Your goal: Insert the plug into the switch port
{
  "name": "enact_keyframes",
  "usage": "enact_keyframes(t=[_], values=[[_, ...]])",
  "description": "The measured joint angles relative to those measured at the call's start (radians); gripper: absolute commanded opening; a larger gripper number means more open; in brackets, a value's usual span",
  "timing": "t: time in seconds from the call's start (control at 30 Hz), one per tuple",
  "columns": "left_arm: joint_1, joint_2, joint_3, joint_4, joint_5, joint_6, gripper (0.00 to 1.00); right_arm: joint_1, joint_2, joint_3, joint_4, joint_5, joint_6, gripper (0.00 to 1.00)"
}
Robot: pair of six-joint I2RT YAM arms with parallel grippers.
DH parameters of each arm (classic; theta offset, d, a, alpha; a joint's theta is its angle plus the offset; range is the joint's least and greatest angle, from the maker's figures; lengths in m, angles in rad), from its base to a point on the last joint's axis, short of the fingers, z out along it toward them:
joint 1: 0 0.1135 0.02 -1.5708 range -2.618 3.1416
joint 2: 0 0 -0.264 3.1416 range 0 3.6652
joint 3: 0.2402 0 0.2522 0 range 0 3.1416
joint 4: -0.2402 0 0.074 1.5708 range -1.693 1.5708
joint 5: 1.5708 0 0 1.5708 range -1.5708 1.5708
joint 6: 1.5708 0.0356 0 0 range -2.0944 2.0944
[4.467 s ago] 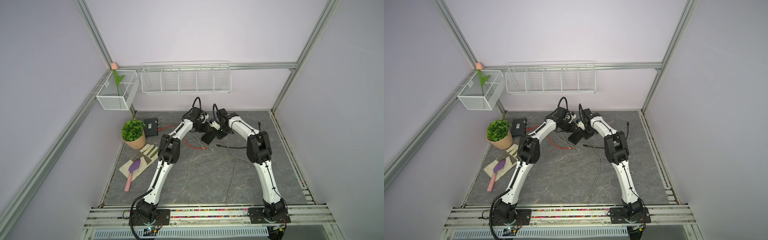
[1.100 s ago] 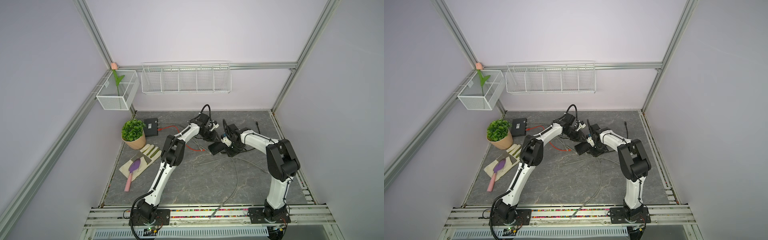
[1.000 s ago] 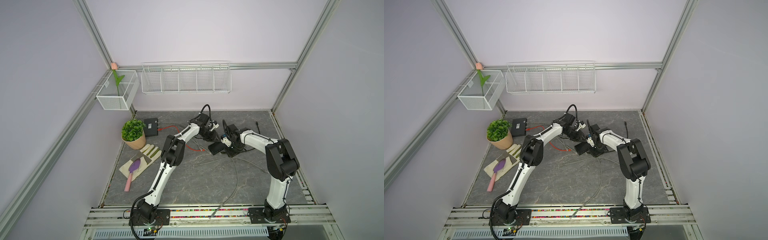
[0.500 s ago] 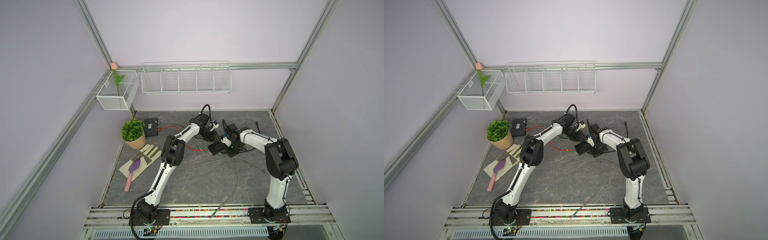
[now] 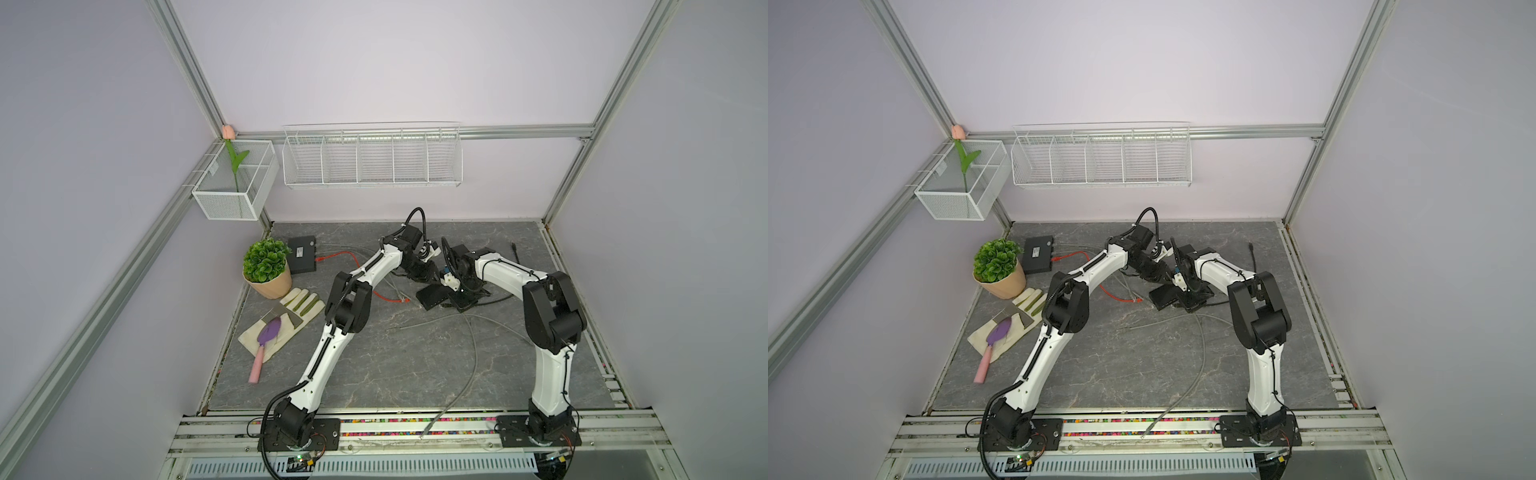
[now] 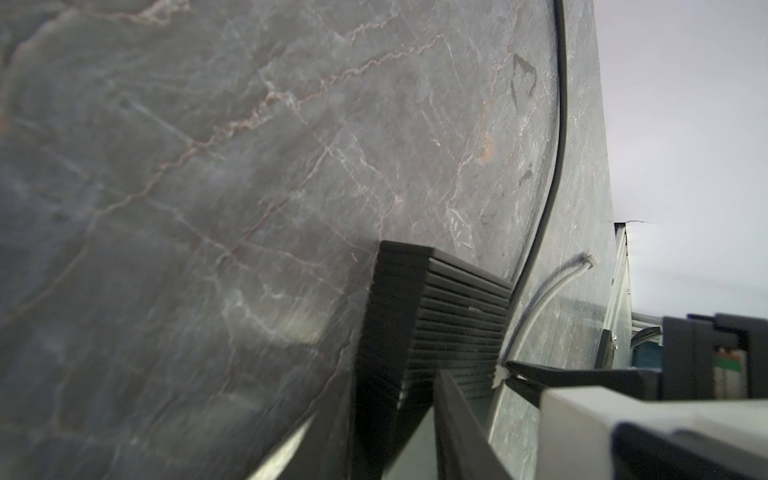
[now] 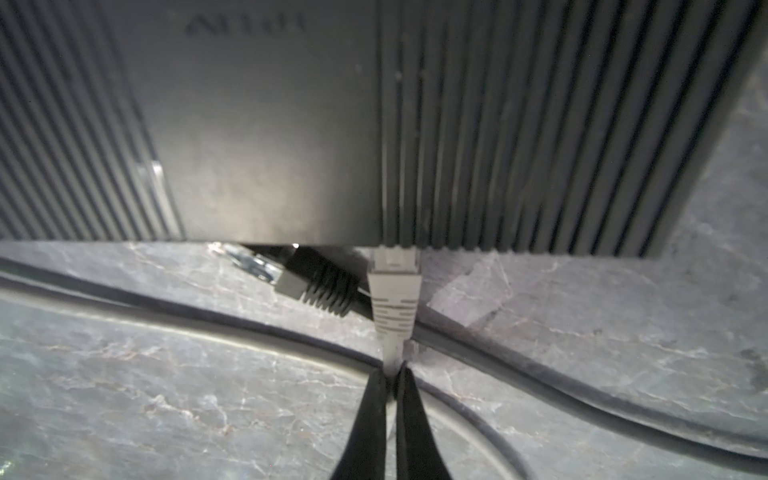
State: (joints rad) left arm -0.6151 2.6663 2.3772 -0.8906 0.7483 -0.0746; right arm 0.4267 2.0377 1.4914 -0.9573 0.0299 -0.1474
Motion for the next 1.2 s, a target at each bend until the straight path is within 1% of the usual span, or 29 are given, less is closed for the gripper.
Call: enact_keyframes(t=[0.6,0.8,0.87,0.93,0.97,1.0,1.03,1.07,1.1,1.13,1.2], values=[[-0.005,-0.007,0.000,0.007,-0.037,0.009,0.32,-0.011,0.092,0.148,-0.121,0.004,-0.010,0.07],[-0.005,-0.007,0.001,0.007,-0.042,0.009,0.32,-0.013,0.111,0.175,-0.142,0.004,-0.011,0.07],[-0.005,-0.008,0.003,0.010,-0.045,0.008,0.32,-0.014,0.125,0.202,-0.154,0.006,-0.014,0.07],[-0.003,-0.007,0.003,0.008,-0.046,0.002,0.32,-0.017,0.135,0.243,-0.126,0.008,-0.009,0.07],[0.000,-0.007,0.003,0.008,-0.039,0.001,0.34,-0.022,0.135,0.257,-0.091,0.006,-0.013,0.08],[-0.001,-0.006,0.003,0.006,-0.039,0.001,0.38,-0.026,0.135,0.275,-0.036,0.006,-0.014,0.10],[-0.001,-0.005,0.008,0.003,-0.040,-0.002,0.41,-0.026,0.133,0.282,-0.022,0.006,-0.018,0.12],[-0.001,-0.002,0.009,-0.001,-0.039,-0.003,0.43,-0.026,0.130,0.282,0.005,0.003,-0.020,0.14],[0.000,0.001,0.012,-0.006,-0.026,-0.008,0.46,-0.024,0.130,0.282,0.042,0.002,-0.022,0.19],[0.003,0.003,0.018,-0.009,-0.018,-0.021,0.51,-0.023,0.130,0.280,0.068,0.005,-0.026,0.22],[0.015,0.004,0.023,-0.014,0.000,-0.041,0.55,-0.023,0.129,0.276,0.097,0.005,-0.031,0.26]])
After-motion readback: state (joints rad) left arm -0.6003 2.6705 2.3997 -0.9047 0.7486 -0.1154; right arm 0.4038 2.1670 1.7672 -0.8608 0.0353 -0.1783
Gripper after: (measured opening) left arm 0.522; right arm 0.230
